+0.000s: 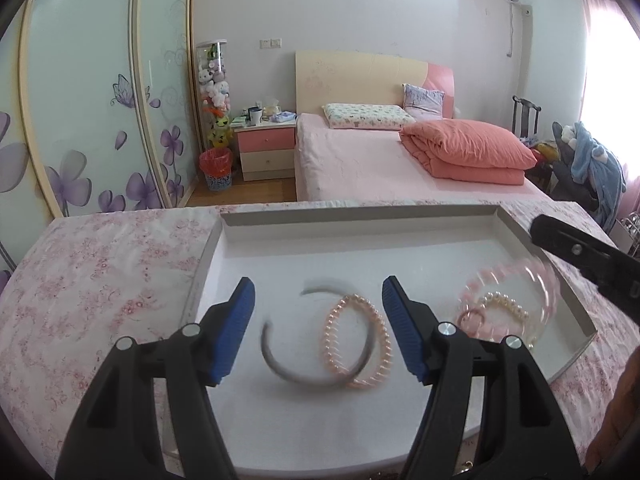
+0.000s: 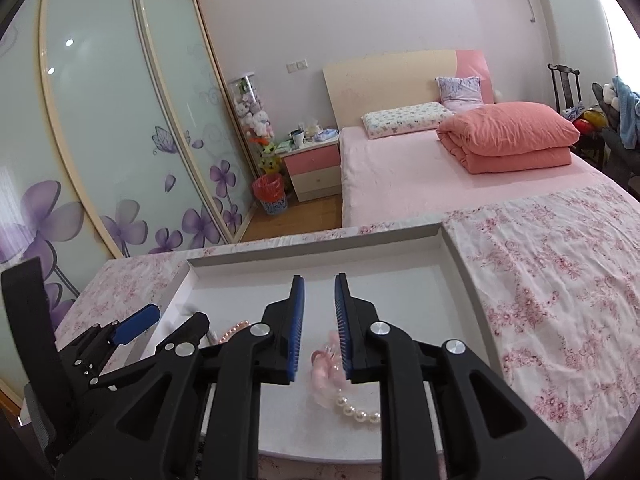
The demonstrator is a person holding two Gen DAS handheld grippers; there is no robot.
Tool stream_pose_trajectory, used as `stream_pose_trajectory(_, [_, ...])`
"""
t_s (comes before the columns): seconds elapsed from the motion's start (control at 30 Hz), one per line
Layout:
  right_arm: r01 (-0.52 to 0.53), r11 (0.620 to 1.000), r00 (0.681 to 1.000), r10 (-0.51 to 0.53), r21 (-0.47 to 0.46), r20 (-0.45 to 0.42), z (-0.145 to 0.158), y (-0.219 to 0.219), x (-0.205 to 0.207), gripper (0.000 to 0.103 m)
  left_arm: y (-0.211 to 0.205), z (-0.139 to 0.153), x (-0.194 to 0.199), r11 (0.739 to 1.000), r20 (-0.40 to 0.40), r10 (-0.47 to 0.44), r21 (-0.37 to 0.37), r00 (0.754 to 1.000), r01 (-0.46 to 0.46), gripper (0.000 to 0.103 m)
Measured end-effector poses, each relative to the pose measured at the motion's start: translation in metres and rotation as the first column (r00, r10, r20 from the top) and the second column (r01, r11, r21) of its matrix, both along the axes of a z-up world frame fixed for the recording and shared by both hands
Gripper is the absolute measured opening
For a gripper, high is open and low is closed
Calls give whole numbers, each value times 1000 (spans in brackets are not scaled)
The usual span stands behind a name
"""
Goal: Organize jewelry
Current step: 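Open both grippers to release the bead bracelet and cuff bangle into the tray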
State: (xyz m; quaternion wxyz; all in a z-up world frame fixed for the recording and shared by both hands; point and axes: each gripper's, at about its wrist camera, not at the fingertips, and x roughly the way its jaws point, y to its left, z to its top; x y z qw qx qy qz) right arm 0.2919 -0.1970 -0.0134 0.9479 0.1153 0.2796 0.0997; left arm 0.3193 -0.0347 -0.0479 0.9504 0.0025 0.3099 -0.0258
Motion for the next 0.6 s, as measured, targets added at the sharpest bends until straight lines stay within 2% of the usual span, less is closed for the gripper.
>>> stream_pose_trajectory(0.33, [18, 1000, 1000, -18, 3, 25, 11, -9, -17, 19, 16, 19, -9, 998, 33, 57, -14, 998, -56, 65])
stream_pose_trajectory(0.6, [0, 1000, 999, 0, -3, 38, 21, -7, -43, 19, 28, 33, -46, 998, 56, 67, -2, 996, -67, 66])
